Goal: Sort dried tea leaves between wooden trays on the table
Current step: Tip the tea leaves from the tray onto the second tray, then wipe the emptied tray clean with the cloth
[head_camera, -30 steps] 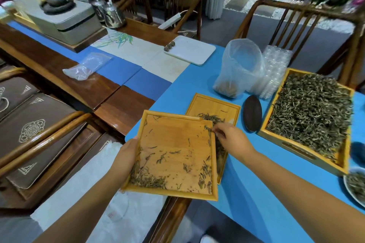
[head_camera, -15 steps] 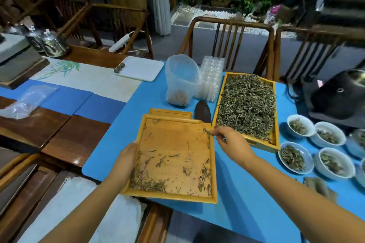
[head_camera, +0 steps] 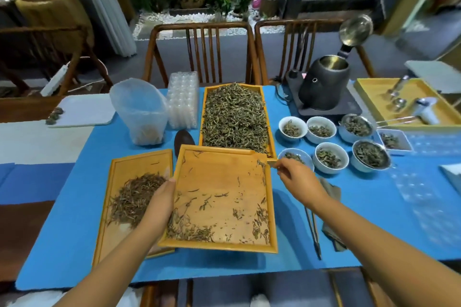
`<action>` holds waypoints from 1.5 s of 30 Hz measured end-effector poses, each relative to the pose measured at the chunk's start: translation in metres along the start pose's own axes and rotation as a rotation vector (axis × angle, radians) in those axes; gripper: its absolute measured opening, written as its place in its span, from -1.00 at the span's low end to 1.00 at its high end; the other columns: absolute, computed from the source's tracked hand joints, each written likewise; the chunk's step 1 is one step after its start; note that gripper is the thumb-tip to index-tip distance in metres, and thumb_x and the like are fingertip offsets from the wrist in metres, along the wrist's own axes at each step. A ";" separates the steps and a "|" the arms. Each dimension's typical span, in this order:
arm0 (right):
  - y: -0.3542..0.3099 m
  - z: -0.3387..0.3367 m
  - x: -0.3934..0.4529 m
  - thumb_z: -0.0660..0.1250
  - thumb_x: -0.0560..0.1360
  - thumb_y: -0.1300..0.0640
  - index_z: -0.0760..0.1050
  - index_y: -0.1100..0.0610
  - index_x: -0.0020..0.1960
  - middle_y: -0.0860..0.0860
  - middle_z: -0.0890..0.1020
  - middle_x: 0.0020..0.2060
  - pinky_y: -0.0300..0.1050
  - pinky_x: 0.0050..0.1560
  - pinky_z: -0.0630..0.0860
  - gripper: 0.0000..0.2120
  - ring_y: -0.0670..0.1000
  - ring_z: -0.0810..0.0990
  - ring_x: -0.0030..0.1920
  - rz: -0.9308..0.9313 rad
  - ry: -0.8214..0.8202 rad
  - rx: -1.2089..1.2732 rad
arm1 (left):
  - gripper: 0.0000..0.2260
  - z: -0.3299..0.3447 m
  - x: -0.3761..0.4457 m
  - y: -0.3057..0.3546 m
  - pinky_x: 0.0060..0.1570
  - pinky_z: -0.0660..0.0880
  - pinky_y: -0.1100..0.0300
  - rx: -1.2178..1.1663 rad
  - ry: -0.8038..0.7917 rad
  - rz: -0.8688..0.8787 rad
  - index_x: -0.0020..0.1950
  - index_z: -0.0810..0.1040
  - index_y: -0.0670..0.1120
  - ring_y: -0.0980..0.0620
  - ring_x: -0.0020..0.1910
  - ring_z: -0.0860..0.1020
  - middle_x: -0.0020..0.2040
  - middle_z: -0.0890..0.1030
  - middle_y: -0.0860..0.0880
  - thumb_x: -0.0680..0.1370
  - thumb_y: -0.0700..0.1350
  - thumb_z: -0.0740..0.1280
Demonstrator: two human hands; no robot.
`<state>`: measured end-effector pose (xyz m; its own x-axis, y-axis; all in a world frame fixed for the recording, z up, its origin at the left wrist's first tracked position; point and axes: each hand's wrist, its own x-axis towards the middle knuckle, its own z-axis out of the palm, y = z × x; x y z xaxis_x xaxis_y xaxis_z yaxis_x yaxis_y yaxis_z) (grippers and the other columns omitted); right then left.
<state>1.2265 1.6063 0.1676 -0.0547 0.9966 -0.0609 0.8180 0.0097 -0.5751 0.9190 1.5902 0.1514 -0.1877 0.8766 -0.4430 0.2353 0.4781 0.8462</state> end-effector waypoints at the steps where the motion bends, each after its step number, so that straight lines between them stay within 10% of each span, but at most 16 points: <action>1: 0.009 -0.004 -0.004 0.19 0.55 0.23 0.50 0.13 0.13 0.10 0.61 0.06 -0.12 -0.09 0.43 -0.80 0.08 0.56 0.00 0.020 0.016 -0.007 | -0.69 0.009 0.001 0.002 0.10 0.42 0.08 0.011 -0.021 0.001 0.13 0.51 0.06 -0.02 0.07 0.53 0.07 0.61 0.01 0.63 0.10 0.01; 7: 0.071 -0.013 -0.027 0.20 0.54 0.18 0.47 0.08 0.13 0.10 0.58 0.07 0.00 -0.03 0.48 -0.81 0.17 0.54 0.04 0.225 0.060 -0.037 | -0.52 0.063 0.009 0.012 0.39 0.24 -0.06 0.065 -0.052 -0.047 0.40 0.37 -0.10 -0.15 0.35 0.37 0.40 0.41 -0.12 0.63 0.13 -0.02; 11: 0.108 -0.008 -0.039 0.23 0.53 0.13 0.46 0.14 0.14 0.16 0.55 0.05 -0.01 -0.02 0.42 -0.80 0.20 0.50 0.08 0.315 0.044 -0.068 | -0.66 0.093 0.009 0.014 0.09 0.35 0.09 0.045 -0.073 0.026 0.06 0.55 0.06 0.05 0.01 0.52 0.21 0.53 -0.08 0.65 0.04 -0.02; 15: 0.134 0.001 -0.045 0.27 0.50 0.14 0.33 0.15 0.30 0.22 0.45 0.14 0.02 0.09 0.40 -0.62 0.23 0.43 0.15 0.395 -0.043 -0.166 | -0.58 0.112 0.015 0.009 0.28 0.36 -0.06 0.052 -0.072 -0.012 0.32 0.47 -0.05 -0.11 0.24 0.47 0.27 0.53 -0.08 0.64 0.09 -0.03; 22: 0.145 0.018 -0.048 0.26 0.50 0.18 0.24 0.11 0.37 0.20 0.36 0.28 0.05 0.18 0.36 -0.54 0.25 0.37 0.20 0.433 -0.024 -0.179 | -0.63 0.135 0.022 0.007 0.02 0.51 0.04 -0.046 -0.126 -0.001 0.06 0.59 0.01 -0.05 0.03 0.61 0.01 0.68 -0.05 0.63 0.02 0.00; 31: 0.144 0.000 -0.044 0.22 0.47 0.27 0.33 0.18 0.20 0.24 0.51 0.06 -0.02 -0.14 0.36 -0.69 0.24 0.48 0.02 0.456 0.037 -0.087 | -0.63 0.132 0.026 0.004 0.02 0.52 0.03 -0.058 -0.134 -0.003 0.09 0.60 0.01 -0.03 0.02 0.62 0.00 0.69 -0.04 0.62 0.06 0.01; 39: 0.095 -0.025 -0.029 0.24 0.43 0.30 0.33 0.10 0.33 0.19 0.51 0.16 -0.08 -0.08 0.36 -0.52 0.19 0.48 0.10 0.298 0.176 0.096 | -0.71 0.099 0.020 0.002 -0.17 0.38 0.31 -0.104 -0.040 0.019 0.02 0.52 0.10 0.26 -0.14 0.51 -0.14 0.58 0.25 0.64 0.06 0.00; 45: 0.014 -0.011 0.008 0.26 0.42 0.29 0.35 0.08 0.31 0.15 0.54 0.14 -0.07 -0.06 0.40 -0.54 0.13 0.50 0.09 0.075 0.144 0.146 | -0.67 0.038 0.013 -0.011 -0.05 0.44 0.18 -0.174 0.022 -0.019 0.16 0.53 0.05 0.05 0.06 0.56 0.03 0.63 0.06 0.64 0.08 0.02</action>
<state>1.2444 1.6156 0.1681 0.0938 0.9956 0.0034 0.7242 -0.0659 -0.6864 0.9504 1.5984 0.1251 -0.2121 0.8650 -0.4547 0.0630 0.4765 0.8769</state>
